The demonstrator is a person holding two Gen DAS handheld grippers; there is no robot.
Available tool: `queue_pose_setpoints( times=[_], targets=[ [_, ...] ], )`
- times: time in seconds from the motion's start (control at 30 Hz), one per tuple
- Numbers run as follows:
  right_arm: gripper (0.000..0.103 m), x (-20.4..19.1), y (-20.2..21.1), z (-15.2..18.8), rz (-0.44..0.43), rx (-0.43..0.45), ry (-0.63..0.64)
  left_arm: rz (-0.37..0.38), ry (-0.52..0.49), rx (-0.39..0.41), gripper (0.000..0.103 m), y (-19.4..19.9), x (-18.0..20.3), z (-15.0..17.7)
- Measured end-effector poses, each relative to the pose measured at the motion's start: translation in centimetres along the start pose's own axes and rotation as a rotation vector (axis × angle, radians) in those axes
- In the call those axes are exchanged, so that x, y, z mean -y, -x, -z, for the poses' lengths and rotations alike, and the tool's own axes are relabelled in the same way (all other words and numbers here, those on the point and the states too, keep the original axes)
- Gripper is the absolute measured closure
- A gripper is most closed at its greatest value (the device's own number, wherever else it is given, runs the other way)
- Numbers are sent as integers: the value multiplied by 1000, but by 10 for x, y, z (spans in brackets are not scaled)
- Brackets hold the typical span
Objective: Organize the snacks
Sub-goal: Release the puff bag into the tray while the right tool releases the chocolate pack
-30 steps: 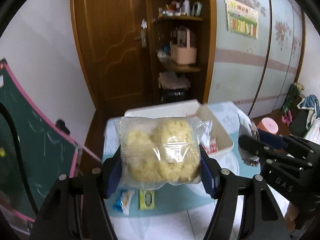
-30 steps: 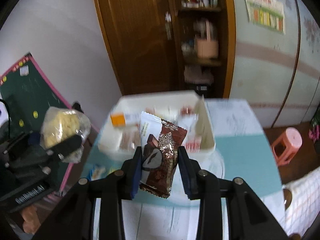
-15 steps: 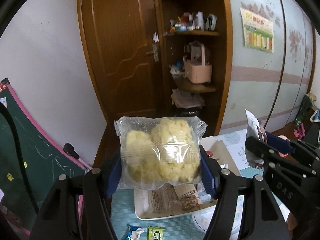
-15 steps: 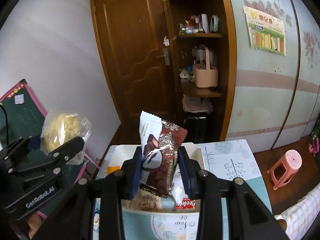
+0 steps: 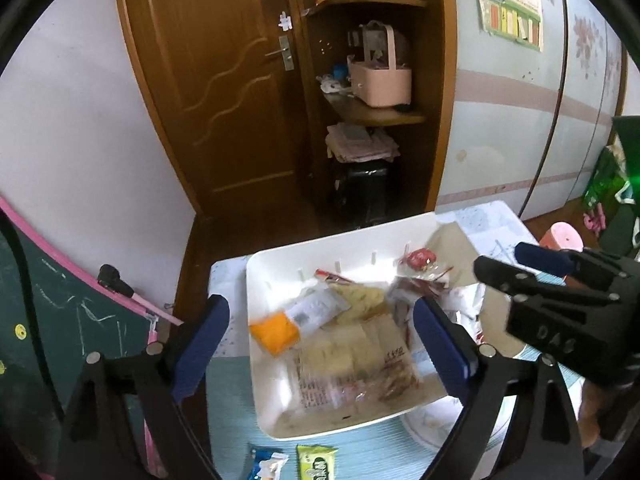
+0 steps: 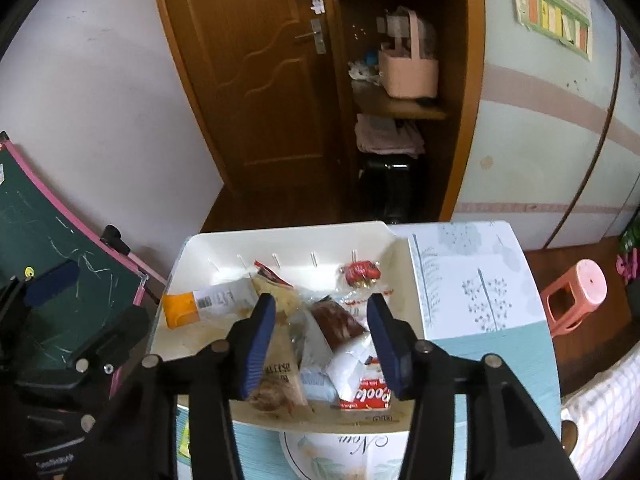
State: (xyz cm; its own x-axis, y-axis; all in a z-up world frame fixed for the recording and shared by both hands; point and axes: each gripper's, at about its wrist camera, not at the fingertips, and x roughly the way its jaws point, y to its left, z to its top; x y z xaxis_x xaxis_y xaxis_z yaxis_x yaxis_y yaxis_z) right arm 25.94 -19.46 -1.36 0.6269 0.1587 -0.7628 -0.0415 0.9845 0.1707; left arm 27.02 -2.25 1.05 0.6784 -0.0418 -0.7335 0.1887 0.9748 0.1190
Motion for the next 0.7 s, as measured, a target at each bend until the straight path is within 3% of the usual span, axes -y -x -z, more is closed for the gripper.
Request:
queue_pose_setpoints(
  times=[0.37, 0.7],
  targets=[
    [54, -18, 23, 25, 35, 35, 58, 6, 51, -5, 10, 20, -21, 30],
    [54, -43, 83, 42, 17, 147, 99, 27, 72, 45, 10, 64, -30, 47]
  ],
)
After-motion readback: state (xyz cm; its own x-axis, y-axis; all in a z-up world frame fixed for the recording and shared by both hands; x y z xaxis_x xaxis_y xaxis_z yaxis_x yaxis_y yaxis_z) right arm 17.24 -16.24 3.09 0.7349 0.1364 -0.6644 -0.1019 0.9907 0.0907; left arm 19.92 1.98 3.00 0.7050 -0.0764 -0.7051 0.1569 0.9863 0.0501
